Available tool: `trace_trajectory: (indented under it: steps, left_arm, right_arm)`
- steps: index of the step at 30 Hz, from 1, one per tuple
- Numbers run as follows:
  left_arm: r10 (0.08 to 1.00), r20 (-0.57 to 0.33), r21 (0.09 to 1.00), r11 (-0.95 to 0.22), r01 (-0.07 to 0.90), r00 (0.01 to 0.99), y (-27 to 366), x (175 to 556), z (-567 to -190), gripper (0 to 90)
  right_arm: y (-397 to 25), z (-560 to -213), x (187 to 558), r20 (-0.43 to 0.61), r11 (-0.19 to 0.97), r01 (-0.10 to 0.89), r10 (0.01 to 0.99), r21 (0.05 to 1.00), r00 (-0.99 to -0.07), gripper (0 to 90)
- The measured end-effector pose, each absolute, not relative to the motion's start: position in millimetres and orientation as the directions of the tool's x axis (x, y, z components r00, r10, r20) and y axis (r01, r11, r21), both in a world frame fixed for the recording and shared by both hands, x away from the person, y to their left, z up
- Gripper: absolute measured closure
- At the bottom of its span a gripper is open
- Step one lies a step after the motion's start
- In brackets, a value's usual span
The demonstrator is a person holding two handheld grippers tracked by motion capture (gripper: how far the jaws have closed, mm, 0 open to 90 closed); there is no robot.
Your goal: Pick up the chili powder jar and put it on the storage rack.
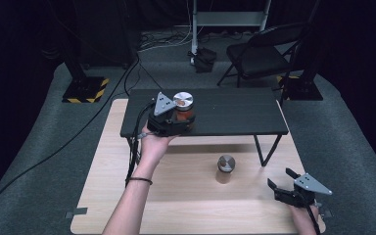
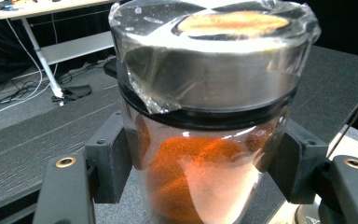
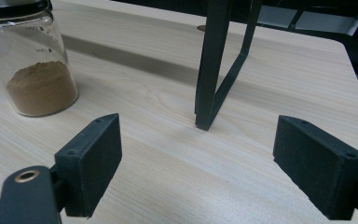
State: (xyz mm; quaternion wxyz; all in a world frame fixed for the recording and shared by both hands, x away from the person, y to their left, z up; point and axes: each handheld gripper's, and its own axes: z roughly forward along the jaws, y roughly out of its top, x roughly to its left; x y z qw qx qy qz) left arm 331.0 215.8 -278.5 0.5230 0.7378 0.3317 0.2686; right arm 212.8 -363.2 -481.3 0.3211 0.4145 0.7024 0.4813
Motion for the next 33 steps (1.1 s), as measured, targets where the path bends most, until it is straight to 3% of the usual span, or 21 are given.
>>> trace_trajectory:
  steps: [8, 15, 33]
  left_arm:
    - [0.773, 0.045, 0.944, -0.240, 0.225, 0.633, 216, 332, -278, 29.4]
    - [0.778, 0.054, 0.950, -0.232, 0.207, 0.626, 221, 324, -276, 21.8]
    - [0.748, 0.089, 0.965, -0.228, 0.128, 0.658, 267, 271, -310, 19.0]
  right_arm:
    - [-363, -481, 213, -0.053, 0.194, 0.273, 0.891, 0.942, -0.452, 14.5]
    - [-362, -481, 213, -0.054, 0.196, 0.274, 0.890, 0.942, -0.453, 14.5]
    - [-362, -481, 213, -0.055, 0.199, 0.276, 0.890, 0.941, -0.452, 14.6]
